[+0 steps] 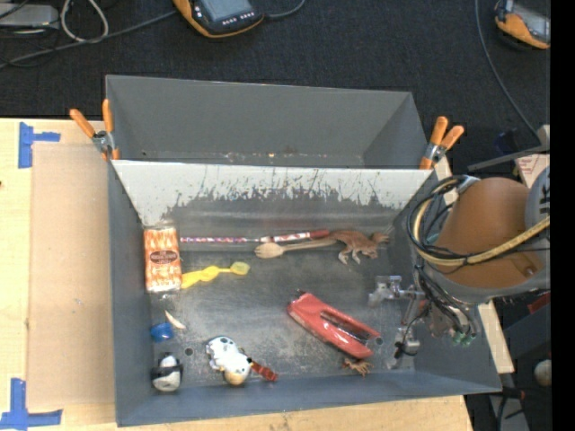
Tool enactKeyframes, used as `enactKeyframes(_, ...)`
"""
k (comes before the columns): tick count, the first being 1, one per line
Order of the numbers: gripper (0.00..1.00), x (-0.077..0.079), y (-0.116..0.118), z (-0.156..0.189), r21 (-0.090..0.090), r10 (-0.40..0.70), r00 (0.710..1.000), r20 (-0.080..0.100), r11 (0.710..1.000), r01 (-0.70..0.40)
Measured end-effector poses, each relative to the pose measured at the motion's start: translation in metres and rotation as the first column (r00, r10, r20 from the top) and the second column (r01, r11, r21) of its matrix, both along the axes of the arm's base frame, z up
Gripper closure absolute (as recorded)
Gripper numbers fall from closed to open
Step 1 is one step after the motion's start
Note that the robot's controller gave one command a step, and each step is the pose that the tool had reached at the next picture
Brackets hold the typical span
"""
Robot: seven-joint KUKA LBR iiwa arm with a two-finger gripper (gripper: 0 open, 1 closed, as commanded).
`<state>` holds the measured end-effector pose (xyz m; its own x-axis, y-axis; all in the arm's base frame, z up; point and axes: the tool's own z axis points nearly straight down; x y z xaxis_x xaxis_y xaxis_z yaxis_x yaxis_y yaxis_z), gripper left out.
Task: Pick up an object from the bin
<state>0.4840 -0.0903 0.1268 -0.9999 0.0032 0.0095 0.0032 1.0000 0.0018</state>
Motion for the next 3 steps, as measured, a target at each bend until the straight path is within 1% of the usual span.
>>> enactKeyframes(1, 0.0, 0.002, 0.0, 0.004, -0.001, 0.004, 1.0, 0.007, 1.0, -0.004)
enactKeyframes(2, 0.0, -0.004, 0.013, -0.023, -0.002, -0.088, 0.996, 0.012, 0.996, 0.088)
enactKeyframes(3, 0.0, -0.002, 0.029, -0.048, -0.002, 0.021, 1.0, 0.012, 1.0, -0.021)
